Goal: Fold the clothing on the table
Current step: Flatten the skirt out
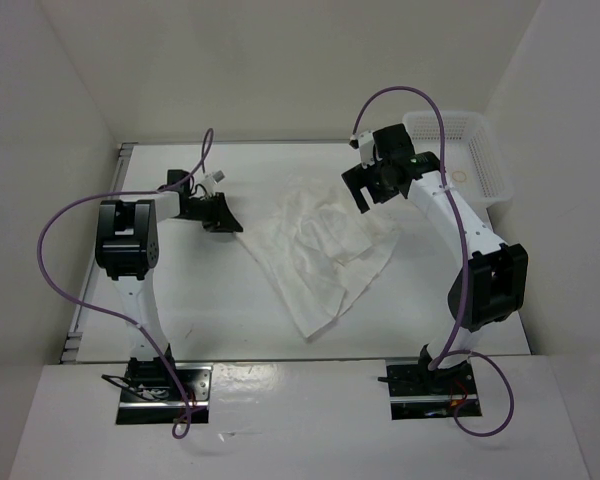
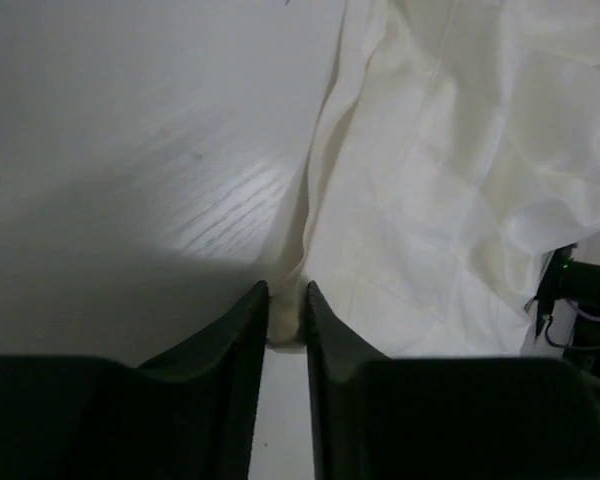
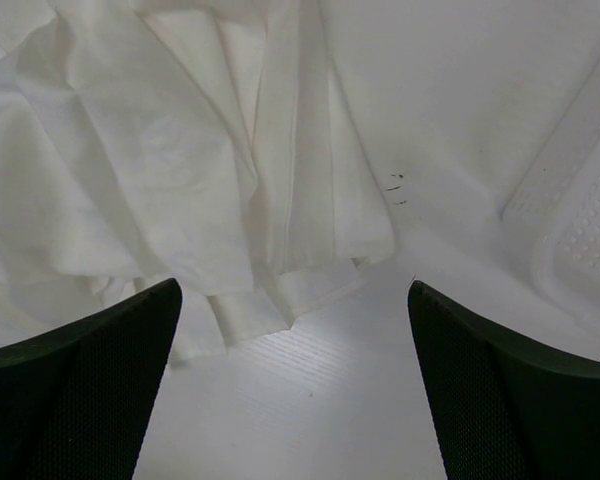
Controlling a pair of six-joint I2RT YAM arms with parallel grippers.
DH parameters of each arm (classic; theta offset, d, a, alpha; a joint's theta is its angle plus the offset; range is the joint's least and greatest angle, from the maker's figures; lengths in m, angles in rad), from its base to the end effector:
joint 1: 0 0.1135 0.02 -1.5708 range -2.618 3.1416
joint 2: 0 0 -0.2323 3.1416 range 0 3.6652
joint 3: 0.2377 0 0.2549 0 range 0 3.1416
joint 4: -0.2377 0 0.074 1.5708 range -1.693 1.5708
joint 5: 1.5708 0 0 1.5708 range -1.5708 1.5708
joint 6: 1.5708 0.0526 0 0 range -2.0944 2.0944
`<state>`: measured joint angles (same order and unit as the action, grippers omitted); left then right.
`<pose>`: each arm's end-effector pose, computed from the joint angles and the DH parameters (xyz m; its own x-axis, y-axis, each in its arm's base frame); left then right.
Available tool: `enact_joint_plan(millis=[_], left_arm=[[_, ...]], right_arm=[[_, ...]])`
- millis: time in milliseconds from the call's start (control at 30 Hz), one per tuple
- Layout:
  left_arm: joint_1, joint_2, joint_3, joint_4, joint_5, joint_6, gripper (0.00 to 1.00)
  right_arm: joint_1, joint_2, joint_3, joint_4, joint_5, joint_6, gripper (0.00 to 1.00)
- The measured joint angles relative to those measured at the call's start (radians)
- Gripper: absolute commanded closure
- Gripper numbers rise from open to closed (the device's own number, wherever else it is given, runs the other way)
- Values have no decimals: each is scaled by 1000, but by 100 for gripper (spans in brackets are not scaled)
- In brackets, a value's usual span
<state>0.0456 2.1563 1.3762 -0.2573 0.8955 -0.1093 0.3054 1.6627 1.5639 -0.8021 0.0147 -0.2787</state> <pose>0.4225 -0.0218 0.0835 -0.8952 -0.1091 -0.4321 0.2719 0.6344 -0.7236 0.3554 0.1112 0.2809 -0.6385 -0.4897 -0.5938 -0.4863 0.8546 -0.1819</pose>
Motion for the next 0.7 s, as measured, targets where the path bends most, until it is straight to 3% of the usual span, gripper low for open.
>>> enact_joint_plan(millis=[33,100,367,700], left_arm=[[1,0,-2,-8,0,3,88],[2,0,-4,-40,-9,26,100],[4,-2,7,-151,-30,85,100],[8,-32,7,-321,-82,233,100]], right_arm=[[0,0,0,0,0,0,2],[0,0,-1,0,-1,0,2],[0,22,12,8,-49,1,2],[37,409,309,72,-184,-34,3]])
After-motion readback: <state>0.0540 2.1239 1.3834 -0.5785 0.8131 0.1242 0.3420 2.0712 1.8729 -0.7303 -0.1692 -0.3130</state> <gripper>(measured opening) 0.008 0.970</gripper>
